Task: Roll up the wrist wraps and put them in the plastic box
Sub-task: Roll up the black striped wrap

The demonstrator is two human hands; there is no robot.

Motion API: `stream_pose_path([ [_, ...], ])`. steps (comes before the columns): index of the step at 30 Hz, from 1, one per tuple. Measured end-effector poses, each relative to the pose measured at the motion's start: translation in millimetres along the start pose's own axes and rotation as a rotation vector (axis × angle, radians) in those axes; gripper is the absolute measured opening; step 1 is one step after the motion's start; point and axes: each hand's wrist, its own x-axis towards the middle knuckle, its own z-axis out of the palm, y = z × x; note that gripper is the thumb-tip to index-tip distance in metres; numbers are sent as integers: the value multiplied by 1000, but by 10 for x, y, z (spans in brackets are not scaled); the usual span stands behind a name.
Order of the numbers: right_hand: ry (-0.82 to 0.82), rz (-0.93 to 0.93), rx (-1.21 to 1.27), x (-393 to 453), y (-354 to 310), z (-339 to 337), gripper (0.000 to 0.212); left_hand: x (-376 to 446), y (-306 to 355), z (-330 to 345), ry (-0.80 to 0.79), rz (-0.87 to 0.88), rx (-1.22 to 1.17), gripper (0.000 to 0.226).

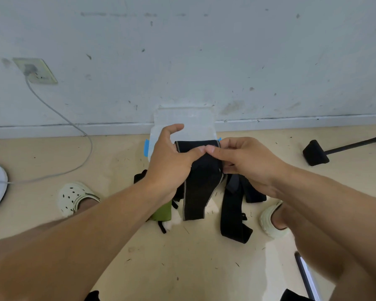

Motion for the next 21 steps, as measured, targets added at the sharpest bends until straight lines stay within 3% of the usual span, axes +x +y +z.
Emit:
stream_pose_path([
  [4, 33, 6, 42, 9, 33, 46, 26, 6, -13, 11, -36, -2, 50, 89],
  [8, 135, -48, -22, 16, 50, 110, 31, 4, 30, -28, -69, -7, 14, 74],
  [11, 170, -78, -6, -43, 37, 133, 32, -74, 69, -45, -89, -13, 3, 75],
  [17, -32, -25, 24, -243, -9, 85, 23, -273, 165, -44, -51, -7, 62, 74],
  [21, 49, -53, -23, -380, -91, 70, 13, -317, 172, -91, -105, -49, 32, 77],
])
